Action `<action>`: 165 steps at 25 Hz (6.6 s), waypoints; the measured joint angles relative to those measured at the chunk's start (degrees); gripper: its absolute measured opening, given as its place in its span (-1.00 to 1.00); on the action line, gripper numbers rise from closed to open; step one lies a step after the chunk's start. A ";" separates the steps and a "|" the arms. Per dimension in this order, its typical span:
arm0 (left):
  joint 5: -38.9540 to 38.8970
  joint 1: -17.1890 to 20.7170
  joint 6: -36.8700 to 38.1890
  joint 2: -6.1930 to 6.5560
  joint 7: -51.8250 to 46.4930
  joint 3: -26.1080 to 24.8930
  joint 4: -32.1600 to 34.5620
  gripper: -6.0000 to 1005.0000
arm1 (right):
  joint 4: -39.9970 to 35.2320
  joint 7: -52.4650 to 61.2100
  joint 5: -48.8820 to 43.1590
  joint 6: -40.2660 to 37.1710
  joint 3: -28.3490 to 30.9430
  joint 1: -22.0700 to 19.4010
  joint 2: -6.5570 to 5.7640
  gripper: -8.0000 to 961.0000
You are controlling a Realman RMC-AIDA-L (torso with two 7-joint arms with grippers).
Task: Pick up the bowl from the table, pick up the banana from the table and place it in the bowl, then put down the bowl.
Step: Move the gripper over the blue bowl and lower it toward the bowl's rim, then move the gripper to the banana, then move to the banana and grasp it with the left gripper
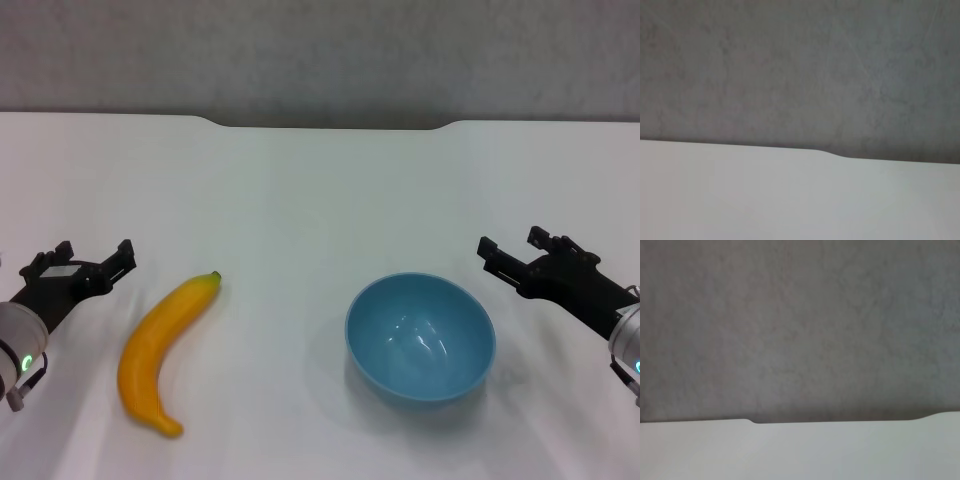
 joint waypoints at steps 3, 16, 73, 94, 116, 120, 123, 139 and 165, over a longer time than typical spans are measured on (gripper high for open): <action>0.01 0.15 0.00 0.01 0.03 0.01 0.01 0.80 | -0.35 0.03 0.19 -0.46 -0.36 -0.03 0.00 0.83; 0.06 0.36 0.04 0.08 -0.27 0.48 -0.41 0.78 | -1.22 0.65 0.34 -0.45 -0.47 -0.43 -0.04 0.82; -5.84 2.24 66.04 0.54 12.37 2.42 -47.52 0.68 | -14.63 93.58 -112.07 13.66 24.95 18.89 -0.87 0.72; -5.17 3.05 65.45 0.67 12.38 -0.13 -47.27 0.65 | -12.67 94.69 -117.79 13.89 23.33 20.20 -0.61 0.12; -5.16 3.21 65.29 0.60 12.37 0.21 -47.20 0.61 | -15.03 94.19 -117.94 9.20 22.47 17.87 -0.50 -0.89; -5.25 3.26 66.76 0.62 12.41 0.46 -48.54 0.60 | -18.05 94.19 -117.07 7.80 22.47 15.50 -0.40 -0.92; -5.67 3.09 70.24 0.67 13.36 0.70 -50.93 0.60 | -21.63 94.19 -115.65 7.07 22.47 13.06 -0.37 -0.92; -7.95 0.29 85.53 0.57 14.48 4.72 -51.96 0.57 | -28.80 94.40 -111.02 4.06 23.16 9.08 -0.39 -0.92; -9.65 -4.65 81.61 0.25 14.48 8.12 -40.92 0.52 | -31.78 93.41 -108.02 3.82 22.65 7.54 -0.43 -0.92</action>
